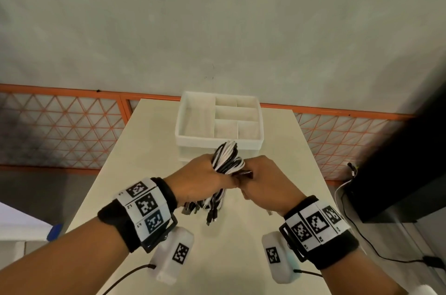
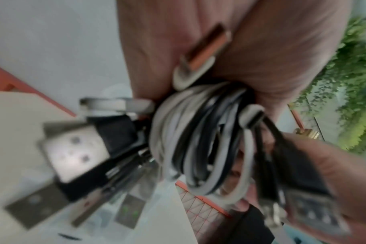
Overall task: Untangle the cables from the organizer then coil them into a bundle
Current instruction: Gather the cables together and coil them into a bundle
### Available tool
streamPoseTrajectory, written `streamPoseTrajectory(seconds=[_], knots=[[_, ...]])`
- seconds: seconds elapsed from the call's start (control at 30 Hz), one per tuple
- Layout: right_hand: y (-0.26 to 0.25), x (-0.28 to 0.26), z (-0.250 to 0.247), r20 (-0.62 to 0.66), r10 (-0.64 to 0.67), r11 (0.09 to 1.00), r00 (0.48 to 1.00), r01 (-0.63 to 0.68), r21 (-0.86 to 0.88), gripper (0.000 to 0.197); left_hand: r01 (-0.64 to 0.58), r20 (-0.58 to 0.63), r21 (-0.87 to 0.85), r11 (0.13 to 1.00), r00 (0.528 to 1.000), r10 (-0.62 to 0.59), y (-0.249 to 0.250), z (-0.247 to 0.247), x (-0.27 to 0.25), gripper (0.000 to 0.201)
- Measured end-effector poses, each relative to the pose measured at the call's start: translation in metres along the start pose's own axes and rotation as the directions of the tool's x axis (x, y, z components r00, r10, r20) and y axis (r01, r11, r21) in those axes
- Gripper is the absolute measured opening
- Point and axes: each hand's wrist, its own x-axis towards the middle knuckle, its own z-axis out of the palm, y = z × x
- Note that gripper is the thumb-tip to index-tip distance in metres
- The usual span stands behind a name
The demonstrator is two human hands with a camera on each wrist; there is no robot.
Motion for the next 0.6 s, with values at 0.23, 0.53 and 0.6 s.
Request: streamPoseTrajectory(seconds=[0.23, 0.53, 0.6], knots=[[0.0, -0.001, 0.003, -0.211, 0.081, 0.974, 0.974, -0.032, 0.225, 0.022, -0.022, -0.152, -0.276, 0.961, 0.988, -0.021, -0.003, 0.005, 0.001, 0.008], [-0.008, -0.003, -0.01, -0.099, 0.17, 0.779, 0.98, -0.072, 0.623, 0.019, -0.08, -0.23, -0.45, 0.889, 0.973, -0.029, -0.007, 0.002, 0.004, 0.027], [-0.009, 0.001, -0.005, -0.106, 0.173, 0.71, 0.979, -0.049, 0.703, 0.015, -0.096, -0.215, -0.456, 0.885, 0.977, -0.005, -0.006, 0.004, 0.005, 0.033]])
